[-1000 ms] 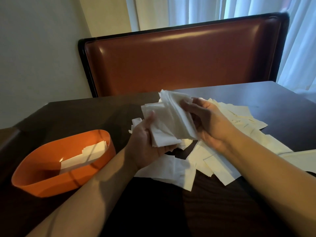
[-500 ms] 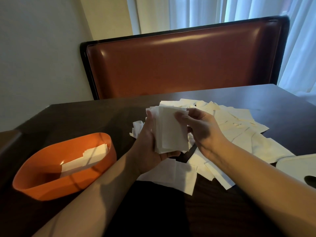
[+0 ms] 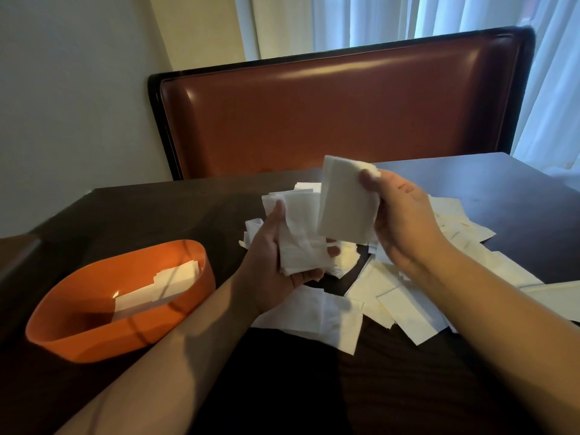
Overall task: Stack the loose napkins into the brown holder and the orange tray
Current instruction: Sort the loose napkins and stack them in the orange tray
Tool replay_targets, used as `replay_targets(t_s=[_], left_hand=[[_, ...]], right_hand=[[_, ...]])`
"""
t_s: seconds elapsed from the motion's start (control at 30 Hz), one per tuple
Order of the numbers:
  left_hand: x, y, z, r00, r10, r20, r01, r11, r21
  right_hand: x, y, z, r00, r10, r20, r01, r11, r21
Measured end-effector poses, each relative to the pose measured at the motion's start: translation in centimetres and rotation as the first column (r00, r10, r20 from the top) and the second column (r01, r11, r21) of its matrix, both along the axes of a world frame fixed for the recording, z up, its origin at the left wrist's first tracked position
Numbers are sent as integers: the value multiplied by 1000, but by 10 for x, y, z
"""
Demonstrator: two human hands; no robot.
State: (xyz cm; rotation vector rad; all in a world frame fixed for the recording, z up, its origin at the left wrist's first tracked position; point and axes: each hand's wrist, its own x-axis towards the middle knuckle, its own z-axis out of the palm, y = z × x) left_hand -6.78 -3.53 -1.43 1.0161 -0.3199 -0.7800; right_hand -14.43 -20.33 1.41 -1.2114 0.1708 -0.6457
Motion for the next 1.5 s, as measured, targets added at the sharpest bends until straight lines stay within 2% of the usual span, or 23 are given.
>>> replay_targets(t_s=[0.1,0.23,0.4,0.63,0.73,0.83,0.9,1.0,1.07,1.3,1.5], left_hand=[[-1,2,1,1000,-22,3,22,1000,-5],[-6,3,5,999,8,46,-9,1000,29],[-3,4,4,999,18,46,-22,996,89],[-4,6,4,994,-94,52,92,995,42],[-4,4,4,993,-98,73,91,991,94],[-6,3,4,995,-23,101,9,991,137],[-6,2,4,996,-16,84,3,988,153],[-6,1,4,999,-19,46,10,983,183],[-5,0,4,1000,-5,29,0,983,184],[-4,-3,0,998,-53,25,48,984,174],[-10,0,2,989,-125,77,112,982,151]], right_hand=[[-6,-8,5,982,185,-36,-180,976,119],[-7,-4,8,922,385,-30,-380,919,108],[-1,8,0,930,366,35,-367,924,110],[-5,-3,2,962,270,-38,-266,960,92],[-4,1,2,942,336,-3,-334,936,116],[-5,8,4,912,409,31,-410,905,116],[-5,14,0,927,375,-1,-374,927,36],[3,24,-9,983,167,-71,-176,972,-155],[7,29,-13,996,57,-70,-71,974,-213],[10,34,-21,988,-113,-101,87,968,-237],[5,36,-19,968,-128,-217,73,967,-245]])
